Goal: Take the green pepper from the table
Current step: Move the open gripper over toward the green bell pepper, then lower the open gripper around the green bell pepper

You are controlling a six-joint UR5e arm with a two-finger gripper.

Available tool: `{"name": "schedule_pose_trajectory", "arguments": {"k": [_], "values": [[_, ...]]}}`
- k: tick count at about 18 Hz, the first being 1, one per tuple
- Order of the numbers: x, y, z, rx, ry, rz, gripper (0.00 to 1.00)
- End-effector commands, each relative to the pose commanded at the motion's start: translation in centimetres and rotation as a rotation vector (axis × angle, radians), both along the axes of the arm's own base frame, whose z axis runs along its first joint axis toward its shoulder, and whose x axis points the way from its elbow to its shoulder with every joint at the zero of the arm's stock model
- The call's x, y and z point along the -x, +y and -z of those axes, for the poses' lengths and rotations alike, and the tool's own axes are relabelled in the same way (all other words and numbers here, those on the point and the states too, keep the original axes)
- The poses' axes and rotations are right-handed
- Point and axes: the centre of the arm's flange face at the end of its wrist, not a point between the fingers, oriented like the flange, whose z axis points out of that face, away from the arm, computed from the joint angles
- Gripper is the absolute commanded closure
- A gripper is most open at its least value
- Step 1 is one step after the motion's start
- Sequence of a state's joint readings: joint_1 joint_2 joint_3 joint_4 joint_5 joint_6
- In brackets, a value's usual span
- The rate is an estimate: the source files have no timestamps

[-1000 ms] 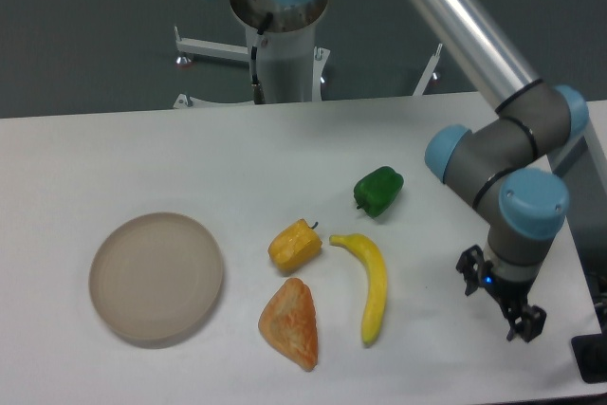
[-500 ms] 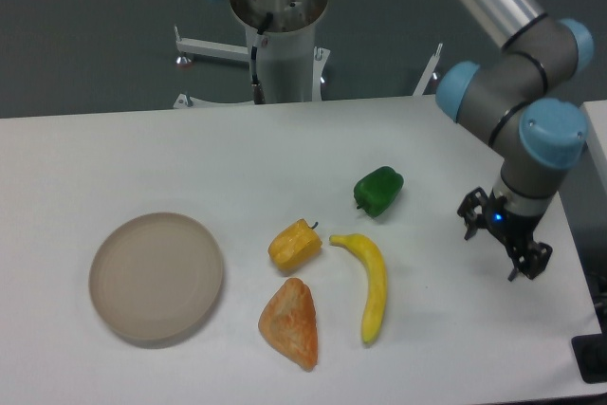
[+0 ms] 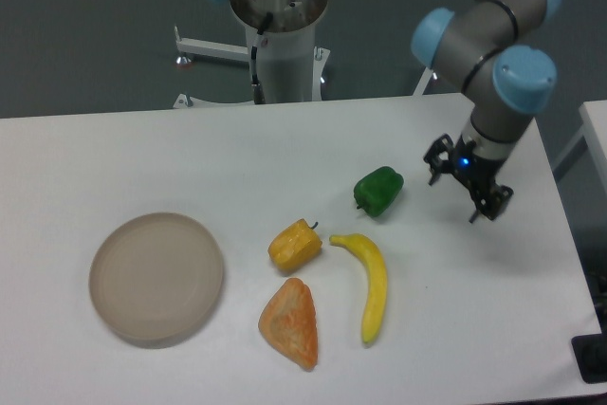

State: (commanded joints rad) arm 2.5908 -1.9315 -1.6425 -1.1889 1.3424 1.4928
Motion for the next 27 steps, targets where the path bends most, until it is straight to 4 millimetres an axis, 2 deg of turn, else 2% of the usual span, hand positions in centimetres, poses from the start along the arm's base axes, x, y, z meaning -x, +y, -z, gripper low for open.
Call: {"name": "schedule_pose_trajectory", "arguments": {"k": [4, 10, 17, 21, 27], "values": [[-1.1, -2.2, 0.9, -0.019, -0.064, -0.077, 0.00], [-3.6, -1.4, 2.0, -0.029, -0.054, -0.075, 0.00], [-4.3, -0.6, 3.0, -0.043, -0.045, -0.058, 0.00], [-5.9, 0.0, 3.7, -0.032, -0.061, -0.038, 0.00], [-6.2, 0.4, 4.0, -0.039, -0.051, -0.028, 0.00]]}}
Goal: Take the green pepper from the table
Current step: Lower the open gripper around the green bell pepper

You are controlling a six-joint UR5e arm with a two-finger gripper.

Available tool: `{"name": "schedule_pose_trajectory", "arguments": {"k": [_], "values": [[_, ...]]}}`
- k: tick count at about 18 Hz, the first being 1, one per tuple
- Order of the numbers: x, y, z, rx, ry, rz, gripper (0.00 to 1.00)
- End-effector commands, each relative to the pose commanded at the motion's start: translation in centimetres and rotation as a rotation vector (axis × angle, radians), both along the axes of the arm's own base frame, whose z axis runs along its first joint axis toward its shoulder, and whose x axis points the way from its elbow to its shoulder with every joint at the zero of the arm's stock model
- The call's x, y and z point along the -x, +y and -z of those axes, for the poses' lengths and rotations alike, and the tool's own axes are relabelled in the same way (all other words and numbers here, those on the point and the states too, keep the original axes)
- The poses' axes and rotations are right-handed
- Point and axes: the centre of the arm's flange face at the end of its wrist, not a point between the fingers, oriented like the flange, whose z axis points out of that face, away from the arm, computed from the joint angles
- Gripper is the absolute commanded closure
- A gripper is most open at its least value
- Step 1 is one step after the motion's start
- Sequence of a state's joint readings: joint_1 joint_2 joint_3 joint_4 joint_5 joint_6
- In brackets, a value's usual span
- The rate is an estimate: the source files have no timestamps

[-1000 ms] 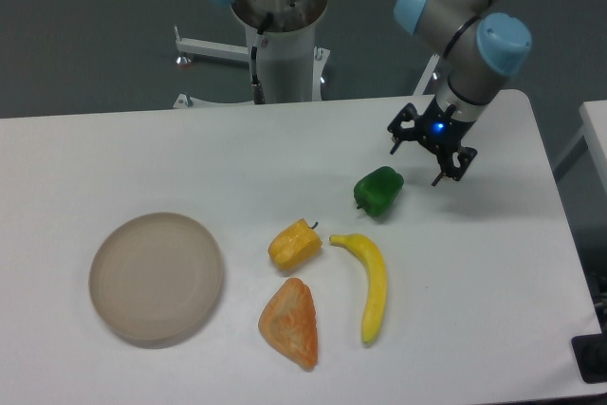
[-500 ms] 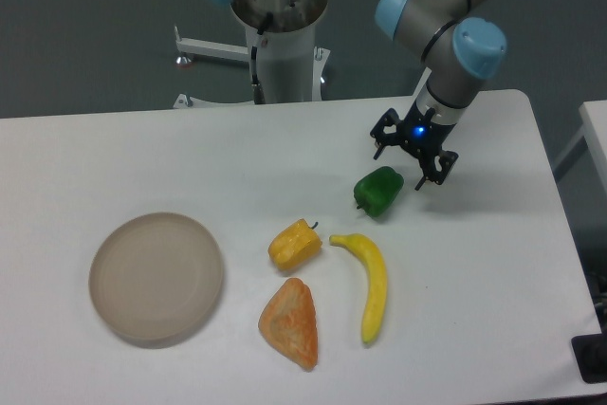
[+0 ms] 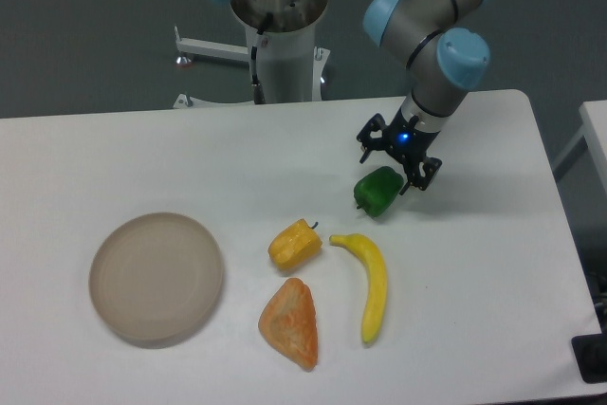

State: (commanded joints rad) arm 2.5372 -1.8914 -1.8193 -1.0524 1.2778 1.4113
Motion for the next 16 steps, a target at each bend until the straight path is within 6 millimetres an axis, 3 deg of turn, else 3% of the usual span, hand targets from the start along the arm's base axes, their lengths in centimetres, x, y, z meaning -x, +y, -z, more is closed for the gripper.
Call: {"name": "schedule_pose_trajectory", "arguments": {"k": [4, 9, 11, 16], "values": [[0.1, 0.2, 0.2, 0.000, 0.000, 0.002, 0.02], [0.3, 0.3, 0.0, -0.003, 0.004, 0.003, 0.46], [0.4, 0.4, -0.1, -0.005, 0.007, 0.006, 0.59], [1.1, 0.5, -0.9, -0.013, 0.023, 0.003, 0.64]]}}
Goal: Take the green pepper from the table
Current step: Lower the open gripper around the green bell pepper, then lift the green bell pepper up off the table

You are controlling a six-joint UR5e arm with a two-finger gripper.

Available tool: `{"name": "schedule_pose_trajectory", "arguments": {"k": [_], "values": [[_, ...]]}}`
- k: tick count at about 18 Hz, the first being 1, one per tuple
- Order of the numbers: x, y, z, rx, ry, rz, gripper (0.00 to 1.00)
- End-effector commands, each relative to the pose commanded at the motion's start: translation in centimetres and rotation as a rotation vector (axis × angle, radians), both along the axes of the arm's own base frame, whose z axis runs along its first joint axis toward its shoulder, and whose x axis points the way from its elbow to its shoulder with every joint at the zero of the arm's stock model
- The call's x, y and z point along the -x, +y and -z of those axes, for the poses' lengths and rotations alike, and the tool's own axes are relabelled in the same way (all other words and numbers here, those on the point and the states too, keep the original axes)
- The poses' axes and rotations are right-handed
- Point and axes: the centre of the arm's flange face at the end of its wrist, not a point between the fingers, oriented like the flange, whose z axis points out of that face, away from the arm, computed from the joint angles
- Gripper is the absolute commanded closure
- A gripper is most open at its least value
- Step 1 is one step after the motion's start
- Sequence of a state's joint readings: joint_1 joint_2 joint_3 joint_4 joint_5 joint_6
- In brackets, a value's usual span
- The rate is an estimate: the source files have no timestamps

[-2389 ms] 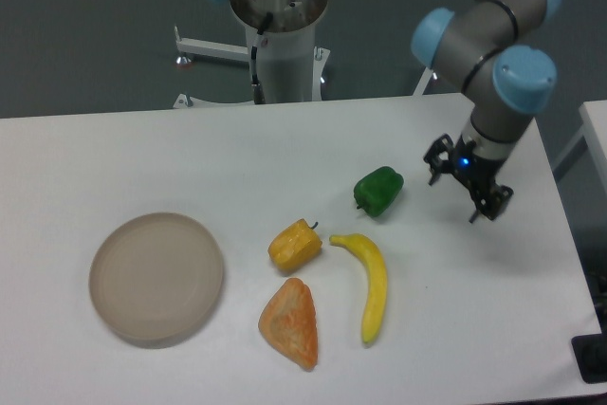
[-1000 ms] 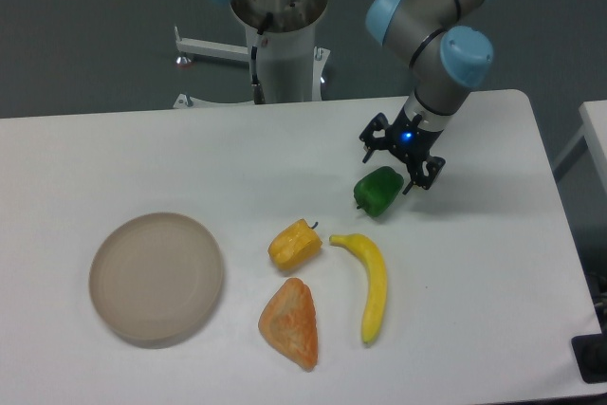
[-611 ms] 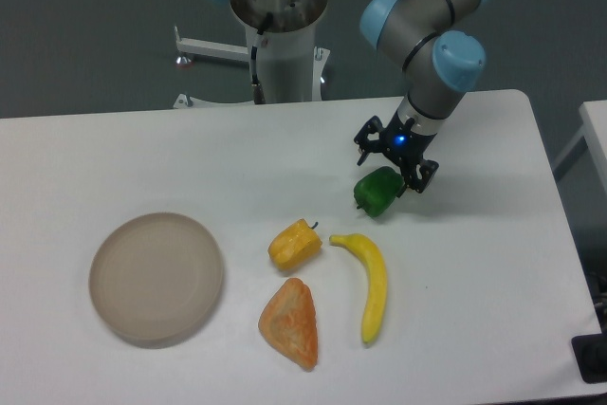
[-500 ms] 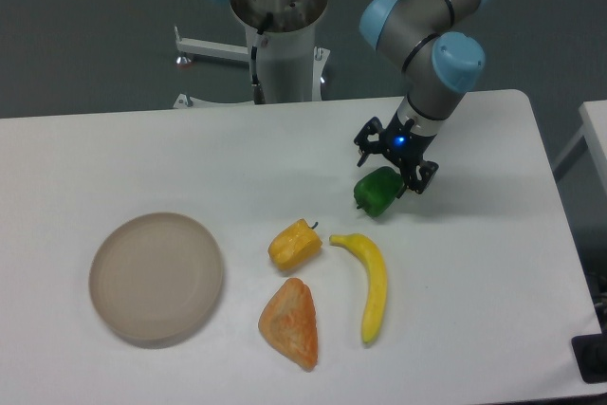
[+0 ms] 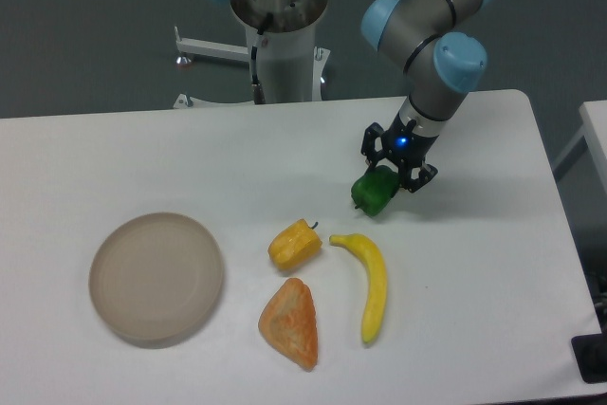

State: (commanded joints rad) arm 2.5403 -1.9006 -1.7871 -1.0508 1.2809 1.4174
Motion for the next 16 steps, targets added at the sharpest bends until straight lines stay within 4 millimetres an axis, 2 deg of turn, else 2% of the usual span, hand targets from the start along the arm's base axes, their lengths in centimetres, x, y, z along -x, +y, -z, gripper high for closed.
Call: {"name": "schedule_pose_trajectory", "arguments": {"k": [3, 6, 10, 13, 16], "values": [[0.9, 0.6, -1.6, -0.016, 0.035, 0.009, 0.64], [2.3, 1.5, -4.7, -0.043, 0.093, 0.019, 0.64], [3.1, 3.2, -8.3, -0.049, 0.196, 0.089, 0.64], [4.1, 5.5, -10.2, -0.020, 0.266, 0.114, 0.64], [4.2, 8.4, -11.6, 0.032, 0.322, 0.151, 0.64]]}}
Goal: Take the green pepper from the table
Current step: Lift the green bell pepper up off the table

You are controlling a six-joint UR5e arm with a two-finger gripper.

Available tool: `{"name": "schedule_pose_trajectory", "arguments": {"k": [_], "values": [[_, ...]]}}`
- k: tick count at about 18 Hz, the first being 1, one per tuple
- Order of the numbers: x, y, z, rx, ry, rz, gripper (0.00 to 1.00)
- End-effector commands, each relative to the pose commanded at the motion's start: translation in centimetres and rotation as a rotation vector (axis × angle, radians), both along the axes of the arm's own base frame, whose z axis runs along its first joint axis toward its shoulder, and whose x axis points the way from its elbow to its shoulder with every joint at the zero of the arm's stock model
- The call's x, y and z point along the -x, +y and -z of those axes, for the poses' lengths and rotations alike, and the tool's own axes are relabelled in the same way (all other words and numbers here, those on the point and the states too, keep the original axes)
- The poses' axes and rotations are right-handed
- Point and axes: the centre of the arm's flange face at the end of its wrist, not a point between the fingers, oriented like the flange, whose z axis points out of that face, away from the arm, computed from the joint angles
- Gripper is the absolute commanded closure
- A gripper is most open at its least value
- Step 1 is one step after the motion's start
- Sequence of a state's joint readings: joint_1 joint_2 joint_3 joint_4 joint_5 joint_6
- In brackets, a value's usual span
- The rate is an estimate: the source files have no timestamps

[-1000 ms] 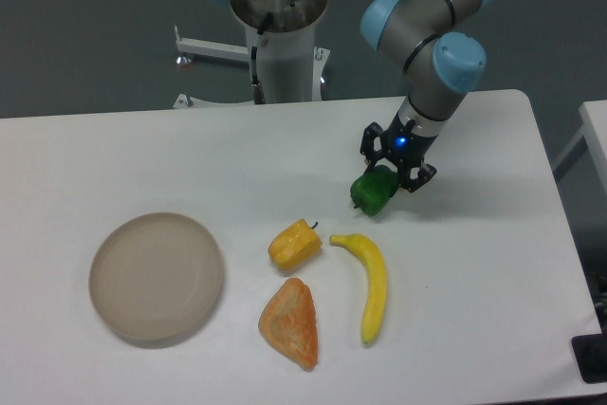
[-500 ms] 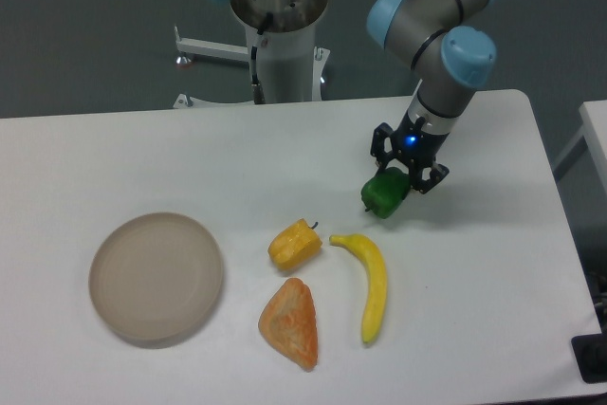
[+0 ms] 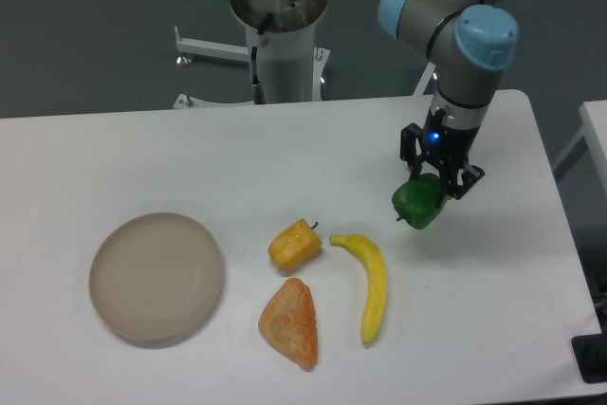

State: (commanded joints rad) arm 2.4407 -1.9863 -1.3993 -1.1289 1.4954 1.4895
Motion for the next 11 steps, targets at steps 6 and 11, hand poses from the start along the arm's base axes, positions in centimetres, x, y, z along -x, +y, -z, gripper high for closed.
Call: {"name": "schedule_pose_trajectory", "arguments": {"k": [6, 11], "values": [[1.0, 2.0, 0.0, 0.035, 0.055, 0.021, 0.64], [0.9, 3.5, 1.0, 0.039, 0.057, 0.034, 0.64]]}}
